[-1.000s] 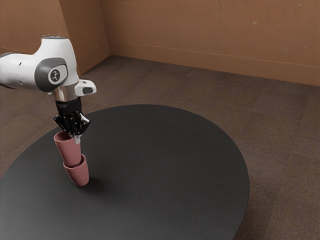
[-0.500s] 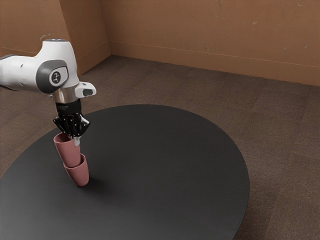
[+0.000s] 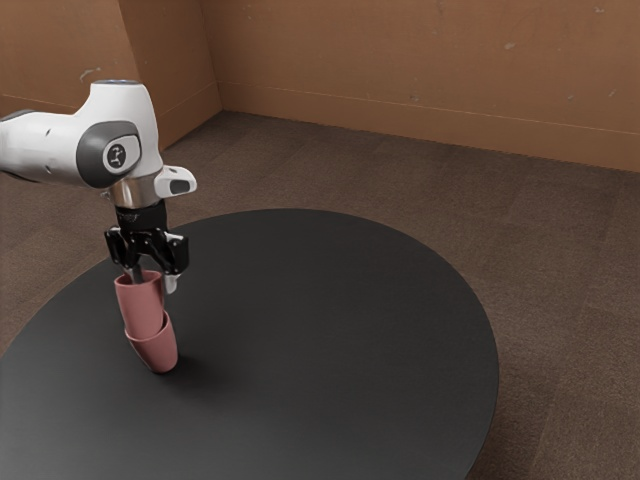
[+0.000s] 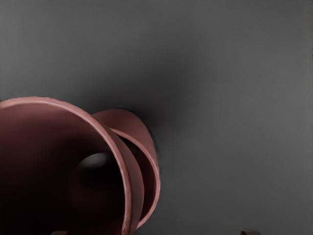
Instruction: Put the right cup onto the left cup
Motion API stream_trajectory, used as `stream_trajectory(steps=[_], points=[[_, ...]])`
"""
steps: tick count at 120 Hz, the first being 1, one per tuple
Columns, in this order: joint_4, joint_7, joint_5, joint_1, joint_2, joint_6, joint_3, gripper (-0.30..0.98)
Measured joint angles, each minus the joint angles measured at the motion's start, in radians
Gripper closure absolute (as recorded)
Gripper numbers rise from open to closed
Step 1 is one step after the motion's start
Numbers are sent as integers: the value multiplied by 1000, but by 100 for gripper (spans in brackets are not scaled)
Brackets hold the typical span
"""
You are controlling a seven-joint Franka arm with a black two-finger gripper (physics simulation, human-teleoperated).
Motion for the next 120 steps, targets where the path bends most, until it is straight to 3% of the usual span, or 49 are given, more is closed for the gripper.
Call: stream_trajectory(steps=[23,60,120], points=[[0,-1,0,-7,-3,-5,-1,13],[1,-3,0,-19,-26,-14,4,6],[172,17,34,-259,-36,-122,101,1]])
